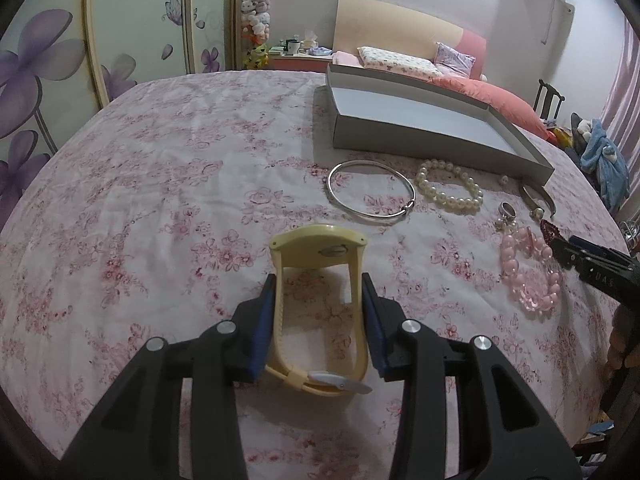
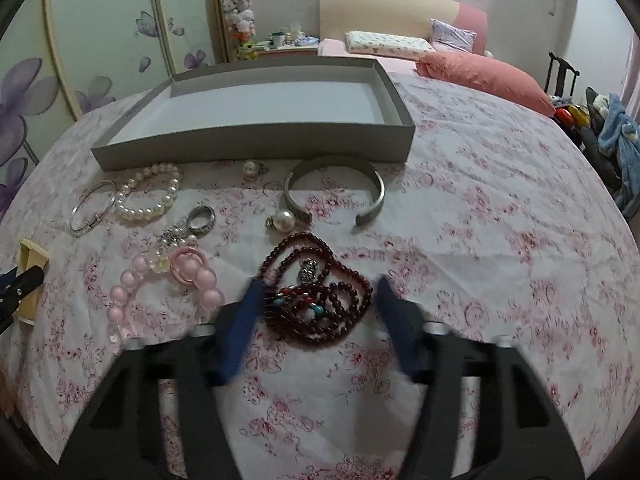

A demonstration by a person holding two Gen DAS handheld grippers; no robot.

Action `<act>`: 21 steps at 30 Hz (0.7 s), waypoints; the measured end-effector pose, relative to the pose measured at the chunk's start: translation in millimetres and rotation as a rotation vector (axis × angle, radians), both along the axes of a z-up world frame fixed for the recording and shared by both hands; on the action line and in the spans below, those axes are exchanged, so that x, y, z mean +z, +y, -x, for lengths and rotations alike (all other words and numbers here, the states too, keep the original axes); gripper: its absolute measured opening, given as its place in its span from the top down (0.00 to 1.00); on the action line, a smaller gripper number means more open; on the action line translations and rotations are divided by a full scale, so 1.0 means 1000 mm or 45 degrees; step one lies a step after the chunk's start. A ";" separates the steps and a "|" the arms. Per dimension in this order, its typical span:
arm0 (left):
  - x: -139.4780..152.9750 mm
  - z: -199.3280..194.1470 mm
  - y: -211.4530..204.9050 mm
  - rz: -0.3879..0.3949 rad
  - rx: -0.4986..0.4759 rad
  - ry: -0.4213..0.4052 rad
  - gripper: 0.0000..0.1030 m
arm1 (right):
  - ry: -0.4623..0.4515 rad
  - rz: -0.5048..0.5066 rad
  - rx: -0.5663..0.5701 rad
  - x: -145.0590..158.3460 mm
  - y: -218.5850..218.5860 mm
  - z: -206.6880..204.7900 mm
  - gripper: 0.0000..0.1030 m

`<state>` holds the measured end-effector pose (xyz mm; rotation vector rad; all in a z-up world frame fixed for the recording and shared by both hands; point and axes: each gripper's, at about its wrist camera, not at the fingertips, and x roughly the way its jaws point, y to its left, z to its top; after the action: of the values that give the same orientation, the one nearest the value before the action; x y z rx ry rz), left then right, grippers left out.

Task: Organize jewelry
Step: 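Lift the yellow watch with the left tool while the right tool grasps and lifts the dark red beads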

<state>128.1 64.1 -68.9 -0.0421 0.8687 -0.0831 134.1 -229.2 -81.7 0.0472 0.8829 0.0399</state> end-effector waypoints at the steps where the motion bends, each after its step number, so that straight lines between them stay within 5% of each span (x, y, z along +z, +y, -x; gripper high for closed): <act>1: 0.000 0.000 0.000 0.001 0.000 0.000 0.62 | -0.002 -0.015 0.004 0.000 -0.003 0.002 0.83; 9: 0.003 0.001 -0.001 0.031 -0.001 -0.007 0.62 | -0.089 -0.137 0.012 0.009 -0.019 0.019 0.93; 21: 0.041 0.023 -0.008 0.044 -0.012 -0.231 0.62 | -0.389 -0.239 -0.002 0.066 -0.031 0.048 0.93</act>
<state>105.0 55.7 -27.8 -0.0621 0.6864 -0.1087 85.7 -260.6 -15.9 0.2120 0.5719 0.1256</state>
